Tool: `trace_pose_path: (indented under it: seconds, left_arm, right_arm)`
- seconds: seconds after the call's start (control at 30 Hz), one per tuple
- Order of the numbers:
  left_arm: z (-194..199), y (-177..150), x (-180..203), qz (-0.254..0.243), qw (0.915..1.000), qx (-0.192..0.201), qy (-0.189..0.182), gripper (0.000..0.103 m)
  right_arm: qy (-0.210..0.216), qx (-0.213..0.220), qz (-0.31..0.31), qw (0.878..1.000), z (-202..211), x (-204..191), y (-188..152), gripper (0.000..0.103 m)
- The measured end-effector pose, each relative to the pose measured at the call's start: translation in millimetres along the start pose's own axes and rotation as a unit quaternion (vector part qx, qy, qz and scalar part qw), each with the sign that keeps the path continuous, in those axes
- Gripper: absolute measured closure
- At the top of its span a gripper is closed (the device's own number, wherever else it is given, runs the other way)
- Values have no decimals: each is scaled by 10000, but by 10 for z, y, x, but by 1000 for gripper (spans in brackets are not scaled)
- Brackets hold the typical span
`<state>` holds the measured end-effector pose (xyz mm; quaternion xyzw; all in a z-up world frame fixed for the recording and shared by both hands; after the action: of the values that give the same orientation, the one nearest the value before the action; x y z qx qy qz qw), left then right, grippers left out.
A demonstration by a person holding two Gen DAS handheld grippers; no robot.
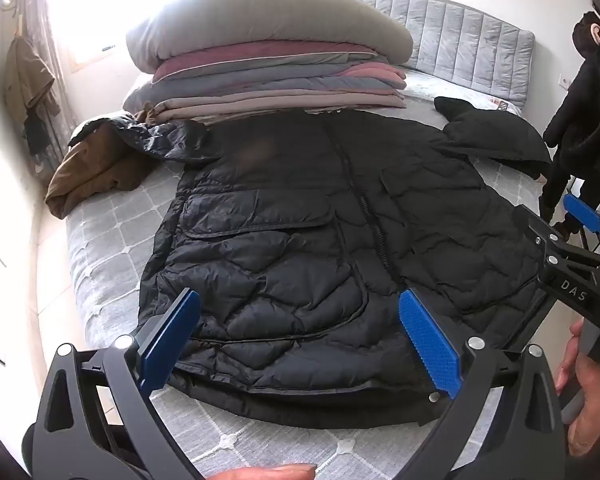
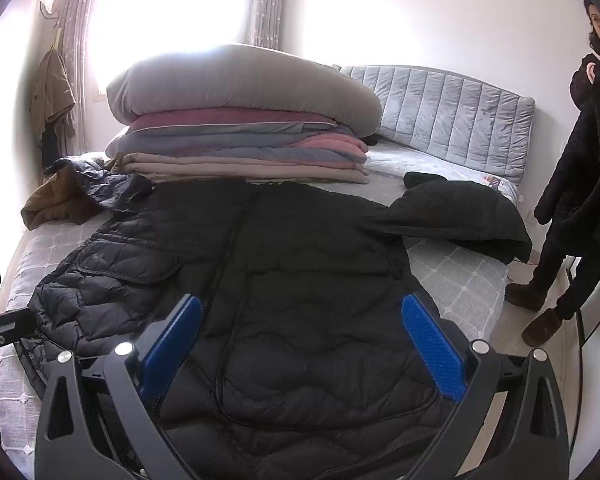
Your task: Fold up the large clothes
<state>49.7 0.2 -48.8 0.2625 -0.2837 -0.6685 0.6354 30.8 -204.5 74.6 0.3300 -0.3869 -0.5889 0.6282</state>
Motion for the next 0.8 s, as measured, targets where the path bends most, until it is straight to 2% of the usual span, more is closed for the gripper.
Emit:
trace_pose_path:
  seconds: [0.8]
  left_arm:
    - [1, 26, -53, -52, 9999, 43, 86, 7]
  right_arm:
    - [-1, 62, -22, 10000, 21, 25, 20, 6]
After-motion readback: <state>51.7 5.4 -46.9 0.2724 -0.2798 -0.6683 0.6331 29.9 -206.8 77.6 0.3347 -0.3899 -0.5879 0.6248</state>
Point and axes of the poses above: each gripper's, at about its wrist camera, not at the fingertips, and z roughly against the way its jaws point, x to its right, y to its top, the point moved 7 cm from there along -z, roughly the way its jaws point, and after that the axes turned 3 degrees about -y, right-handed, at the moved point
